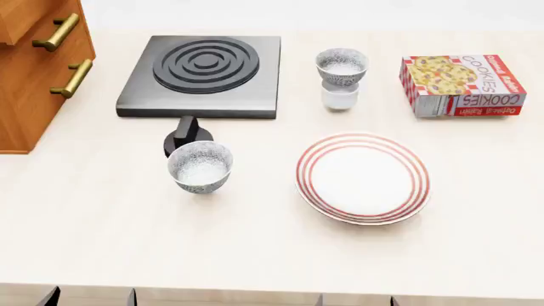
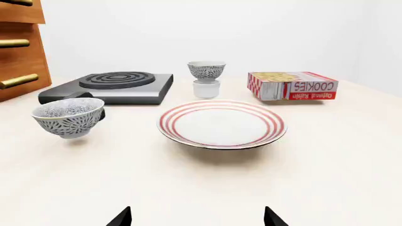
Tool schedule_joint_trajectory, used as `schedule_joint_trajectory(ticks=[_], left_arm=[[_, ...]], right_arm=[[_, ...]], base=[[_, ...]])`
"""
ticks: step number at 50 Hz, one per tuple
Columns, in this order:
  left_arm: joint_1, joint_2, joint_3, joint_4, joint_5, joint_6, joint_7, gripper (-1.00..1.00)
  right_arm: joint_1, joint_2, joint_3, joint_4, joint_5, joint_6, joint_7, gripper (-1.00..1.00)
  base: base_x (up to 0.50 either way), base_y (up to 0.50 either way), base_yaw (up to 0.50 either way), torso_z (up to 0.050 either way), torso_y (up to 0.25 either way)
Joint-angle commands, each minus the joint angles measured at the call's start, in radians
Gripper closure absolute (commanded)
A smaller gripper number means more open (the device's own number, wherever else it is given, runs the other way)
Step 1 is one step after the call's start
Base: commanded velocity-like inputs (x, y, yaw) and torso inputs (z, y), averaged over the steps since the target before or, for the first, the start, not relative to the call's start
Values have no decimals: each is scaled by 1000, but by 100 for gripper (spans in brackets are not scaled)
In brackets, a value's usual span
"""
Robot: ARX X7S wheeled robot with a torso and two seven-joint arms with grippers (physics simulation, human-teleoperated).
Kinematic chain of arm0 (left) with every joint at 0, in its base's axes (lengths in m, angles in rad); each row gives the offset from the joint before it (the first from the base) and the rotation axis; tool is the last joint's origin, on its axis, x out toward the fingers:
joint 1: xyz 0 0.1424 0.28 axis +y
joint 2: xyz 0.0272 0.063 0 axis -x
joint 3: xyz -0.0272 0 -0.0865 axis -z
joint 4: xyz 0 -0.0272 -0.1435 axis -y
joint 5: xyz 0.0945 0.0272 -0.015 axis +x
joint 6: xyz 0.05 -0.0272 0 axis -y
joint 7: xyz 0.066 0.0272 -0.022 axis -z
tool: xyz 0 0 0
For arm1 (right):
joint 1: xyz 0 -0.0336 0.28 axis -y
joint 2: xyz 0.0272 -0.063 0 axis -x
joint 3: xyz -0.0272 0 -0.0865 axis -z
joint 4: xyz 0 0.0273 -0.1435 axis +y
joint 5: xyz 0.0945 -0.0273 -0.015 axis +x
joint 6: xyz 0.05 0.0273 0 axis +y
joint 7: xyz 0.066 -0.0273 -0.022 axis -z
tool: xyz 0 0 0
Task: Pick the akita bowl on the ramekin and place it on the plate.
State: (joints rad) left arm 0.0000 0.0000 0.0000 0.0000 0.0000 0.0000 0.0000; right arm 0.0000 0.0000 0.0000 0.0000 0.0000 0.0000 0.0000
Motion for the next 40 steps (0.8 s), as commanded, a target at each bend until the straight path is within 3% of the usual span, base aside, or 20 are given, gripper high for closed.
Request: schedule_joint_trajectory(ticks=[1,10,20,22,26,40], left_arm=[[3,-15,15,20,-24,-5,-17,-100],[19,-57,17,308,-64,-235,-58,-100],[17,-80,81,590,91,-388,-174,-100],[37,-97,67,689,6,-447,-104,-100],[63,-116,54,810,-39,-458,-81,-100],[41,-138,23,1045,-132,-610,-107,-100]], right_arm=[[-3,16,-18,8,12,-26,24,-100],[-37,48,-25,-273,59,101,64,-100],[-43,81,-28,-598,74,313,105,-100],[-41,86,-28,-640,77,341,110,-100],[-40,100,-41,-716,58,384,127,-100],[-16,128,-41,-932,100,517,148,-100]], base=[[0,0,0,0,0],[0,0,0,0,0],[0,0,0,0,0],[0,0,0,0,0],[0,0,0,0,0],[0,0,0,0,0]])
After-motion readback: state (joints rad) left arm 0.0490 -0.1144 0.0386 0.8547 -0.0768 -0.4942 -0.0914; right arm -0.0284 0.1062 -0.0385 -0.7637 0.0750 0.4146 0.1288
